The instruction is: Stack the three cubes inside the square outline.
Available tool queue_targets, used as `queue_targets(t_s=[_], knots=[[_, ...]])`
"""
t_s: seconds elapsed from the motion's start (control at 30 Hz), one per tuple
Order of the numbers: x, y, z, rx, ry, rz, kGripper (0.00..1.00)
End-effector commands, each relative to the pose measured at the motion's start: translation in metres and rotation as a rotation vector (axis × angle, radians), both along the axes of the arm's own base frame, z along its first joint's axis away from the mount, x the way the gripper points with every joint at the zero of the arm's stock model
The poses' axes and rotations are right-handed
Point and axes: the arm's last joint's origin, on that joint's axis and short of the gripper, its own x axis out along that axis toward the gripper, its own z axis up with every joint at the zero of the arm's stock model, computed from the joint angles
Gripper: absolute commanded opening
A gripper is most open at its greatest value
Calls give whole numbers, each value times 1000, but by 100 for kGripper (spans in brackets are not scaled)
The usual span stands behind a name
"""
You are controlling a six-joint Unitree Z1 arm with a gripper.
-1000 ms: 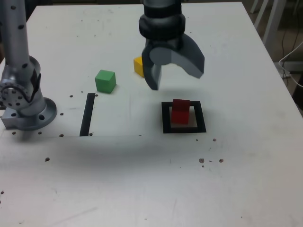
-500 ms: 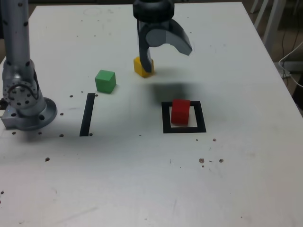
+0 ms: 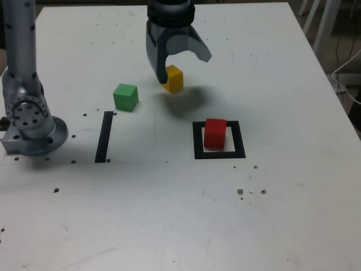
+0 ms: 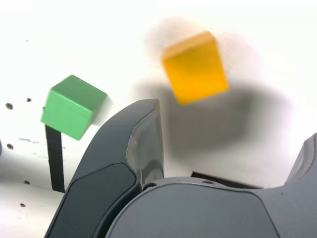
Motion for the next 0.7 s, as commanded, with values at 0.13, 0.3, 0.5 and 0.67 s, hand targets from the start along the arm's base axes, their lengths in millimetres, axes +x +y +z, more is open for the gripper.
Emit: queue_targets(t_s=[0.13,0.3,0.5,0.67], knots=[[1,8,-9,9,22,53,100],[0,13,-12,11,15,72,100],[-3,19,-18,9,15,99,100],[-7,28,-26,4,26,130,100]])
